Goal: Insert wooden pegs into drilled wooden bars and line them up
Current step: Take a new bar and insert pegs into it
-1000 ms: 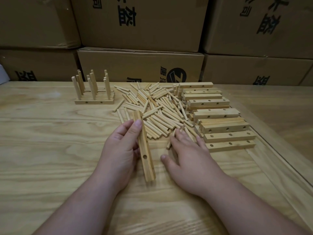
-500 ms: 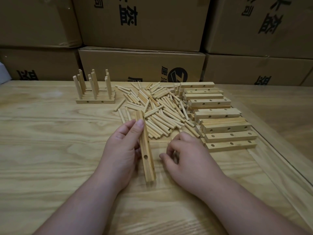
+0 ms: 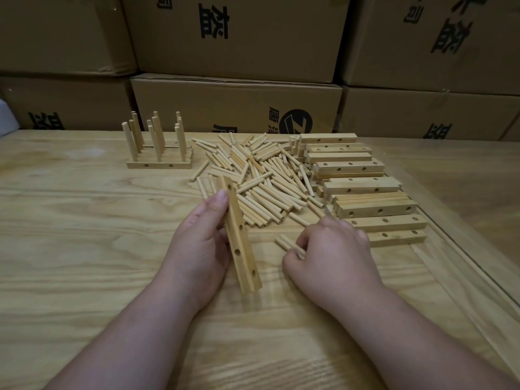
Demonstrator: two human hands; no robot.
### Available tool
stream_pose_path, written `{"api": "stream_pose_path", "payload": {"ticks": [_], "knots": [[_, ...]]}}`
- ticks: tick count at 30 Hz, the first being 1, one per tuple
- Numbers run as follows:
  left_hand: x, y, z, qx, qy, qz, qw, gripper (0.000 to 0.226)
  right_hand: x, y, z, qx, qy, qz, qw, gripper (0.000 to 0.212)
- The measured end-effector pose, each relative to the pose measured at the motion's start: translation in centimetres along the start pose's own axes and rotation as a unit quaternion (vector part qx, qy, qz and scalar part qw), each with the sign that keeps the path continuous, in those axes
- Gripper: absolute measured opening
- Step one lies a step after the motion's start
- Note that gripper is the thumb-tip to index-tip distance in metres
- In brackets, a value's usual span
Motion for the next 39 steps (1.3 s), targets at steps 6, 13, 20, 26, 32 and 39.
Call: {"api": "stream_pose_path", "payload": {"ticks": [6, 13, 20, 26, 32, 39], "knots": [[-0.2, 0.3, -0.2, -0.034, 0.026, 0.089, 0.995, 0.024, 0.0, -0.3, 0.2, -0.022, -0.001, -0.052, 0.998, 0.008], [0.5, -0.2, 0.3, -0.069, -0.006, 0.09, 0.994, 0.023, -0.8, -1.1, 0.7, -0.084, 0.059, -0.173, 0.98, 0.01], [1.9, -0.5, 1.0, -0.092, -0.1, 0.132, 0.982, 0.023, 0.2, -1.3, 1.1, -0.119, -0.006, -0.308, 0.944, 0.01], [1.2, -1.0, 0.7, -0.105, -0.049, 0.078, 0.99, 0.024, 0.6, -1.1, 0.8, -0.124, -0.016, -0.336, 0.934, 0.006], [0.9, -1.1, 0.5, -0.095, -0.022, 0.078, 0.992, 0.036, -0.3, -0.5, 0.6, -0.111, 0.008, -0.427, 0.897, 0.022], [1.4, -1.2, 0.7, -0.097, -0.055, 0.101, 0.989, 0.021, -0.4, -0.4, 0.8, -0.115, 0.051, -0.442, 0.888, 0.036]]}}
Point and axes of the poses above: each hand's wrist, its own z-axis away from the middle knuckle, its own x-axis out of the palm, y = z × x, the point moved 6 cm from there along -z, towards the middle knuckle, and after that the axes turned 13 degrees about x, right-handed, at the moved point
